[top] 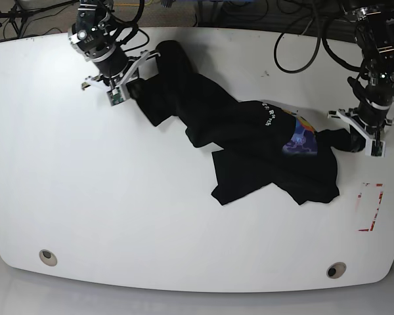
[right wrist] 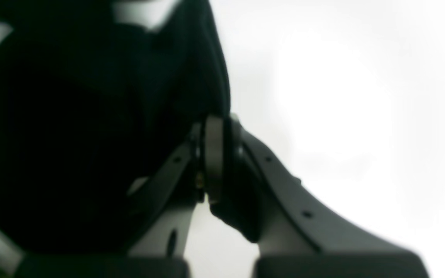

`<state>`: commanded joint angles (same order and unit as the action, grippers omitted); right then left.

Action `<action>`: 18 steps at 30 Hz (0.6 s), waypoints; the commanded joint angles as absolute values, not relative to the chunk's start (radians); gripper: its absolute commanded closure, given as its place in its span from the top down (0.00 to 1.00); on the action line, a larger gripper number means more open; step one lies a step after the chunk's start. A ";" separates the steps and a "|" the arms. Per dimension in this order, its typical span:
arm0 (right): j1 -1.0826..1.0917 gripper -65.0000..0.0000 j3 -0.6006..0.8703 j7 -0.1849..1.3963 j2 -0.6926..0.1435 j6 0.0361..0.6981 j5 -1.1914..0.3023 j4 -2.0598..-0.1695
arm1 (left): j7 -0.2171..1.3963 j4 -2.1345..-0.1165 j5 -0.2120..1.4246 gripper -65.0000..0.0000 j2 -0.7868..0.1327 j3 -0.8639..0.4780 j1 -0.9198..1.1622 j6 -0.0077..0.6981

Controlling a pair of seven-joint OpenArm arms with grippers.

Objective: Fold the T-shirt properly
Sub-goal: 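Swing the lifted shirt with both grippers and lay it flat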

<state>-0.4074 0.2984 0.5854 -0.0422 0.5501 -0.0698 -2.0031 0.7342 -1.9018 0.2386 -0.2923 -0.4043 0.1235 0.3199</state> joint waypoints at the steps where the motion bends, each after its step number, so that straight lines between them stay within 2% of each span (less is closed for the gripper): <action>1: -0.390 0.00 0.305 0.585 -0.044 0.550 -0.070 -2.003 | 0.750 -1.902 0.239 0.04 -0.292 -0.404 0.104 0.320; 12: -0.197 0.00 0.314 0.590 -0.136 0.541 -0.068 -2.002 | 0.951 -1.900 0.240 0.04 -0.291 -0.363 -0.168 0.320; 18: -0.008 0.01 0.323 0.711 -0.191 0.547 -0.068 -1.997 | 1.021 -1.899 0.239 0.04 -0.291 -0.331 -0.300 0.320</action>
<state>-0.0084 0.3230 0.7112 -0.1910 0.5470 -0.0683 -1.9970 1.0211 -1.8988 0.2386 -0.2908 -0.3307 -0.3000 0.3199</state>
